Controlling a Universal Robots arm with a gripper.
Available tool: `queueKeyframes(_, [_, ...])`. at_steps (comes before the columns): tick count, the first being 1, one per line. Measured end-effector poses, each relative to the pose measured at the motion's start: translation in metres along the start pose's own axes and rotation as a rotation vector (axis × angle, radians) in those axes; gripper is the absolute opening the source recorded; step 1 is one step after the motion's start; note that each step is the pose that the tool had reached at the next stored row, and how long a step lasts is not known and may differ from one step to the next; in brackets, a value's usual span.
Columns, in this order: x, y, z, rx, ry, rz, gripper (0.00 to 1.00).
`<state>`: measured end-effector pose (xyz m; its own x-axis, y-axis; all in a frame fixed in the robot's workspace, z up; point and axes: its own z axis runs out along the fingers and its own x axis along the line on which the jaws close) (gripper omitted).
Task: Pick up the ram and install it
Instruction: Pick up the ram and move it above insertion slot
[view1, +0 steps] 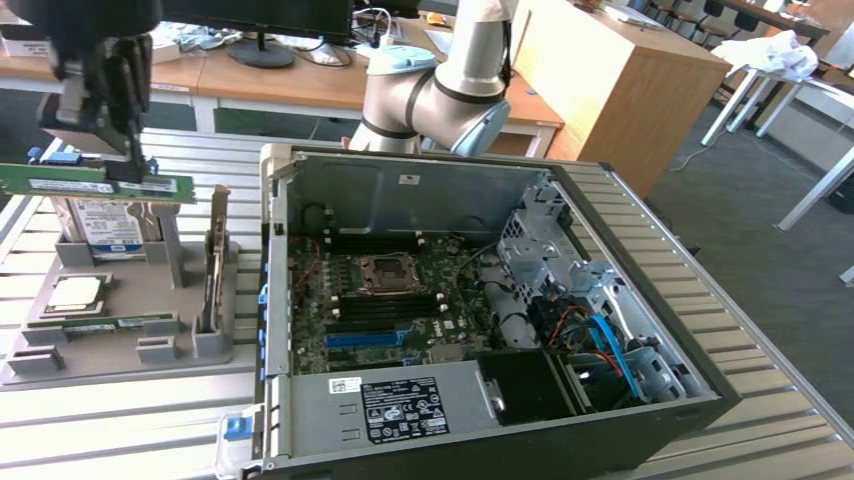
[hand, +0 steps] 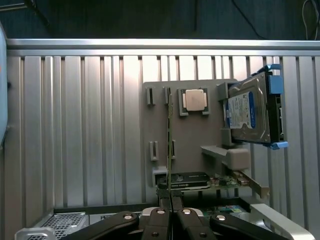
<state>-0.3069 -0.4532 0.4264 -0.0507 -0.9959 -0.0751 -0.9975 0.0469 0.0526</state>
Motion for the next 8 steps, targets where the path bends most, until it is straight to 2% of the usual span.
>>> queueKeyframes(8, [-0.001,-0.0209,-0.001,-0.0001,0.0,0.0,0.11])
